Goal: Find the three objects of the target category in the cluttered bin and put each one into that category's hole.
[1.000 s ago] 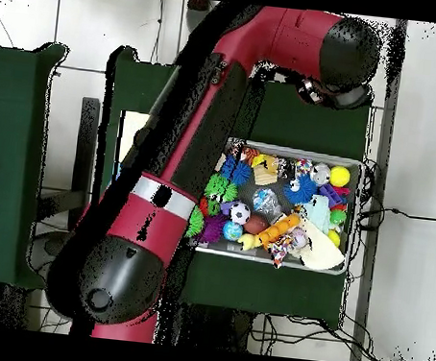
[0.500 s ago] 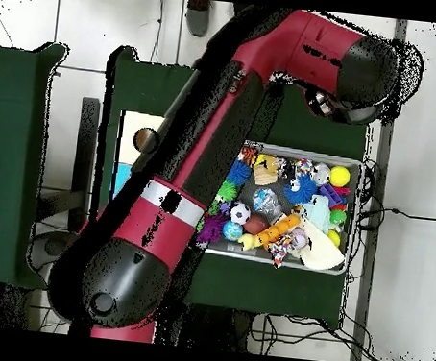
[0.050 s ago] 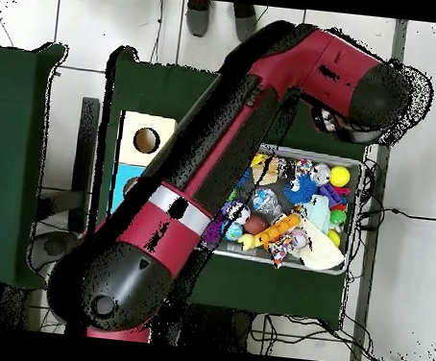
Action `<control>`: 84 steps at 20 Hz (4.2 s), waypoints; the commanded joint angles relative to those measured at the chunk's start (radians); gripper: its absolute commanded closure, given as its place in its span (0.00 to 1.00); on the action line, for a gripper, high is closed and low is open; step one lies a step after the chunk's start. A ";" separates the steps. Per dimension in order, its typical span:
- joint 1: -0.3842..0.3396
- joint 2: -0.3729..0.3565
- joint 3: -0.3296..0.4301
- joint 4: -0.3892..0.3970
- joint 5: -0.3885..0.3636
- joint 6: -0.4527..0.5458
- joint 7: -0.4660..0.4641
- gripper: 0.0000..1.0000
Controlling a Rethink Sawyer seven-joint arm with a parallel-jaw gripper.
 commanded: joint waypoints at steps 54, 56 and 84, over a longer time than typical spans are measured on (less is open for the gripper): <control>0.216 -0.002 0.315 0.412 0.099 0.199 -0.082 0.00; 0.237 -0.005 0.313 0.435 0.104 0.207 -0.060 0.00; 0.117 0.109 0.377 0.343 -0.022 0.214 -0.246 0.00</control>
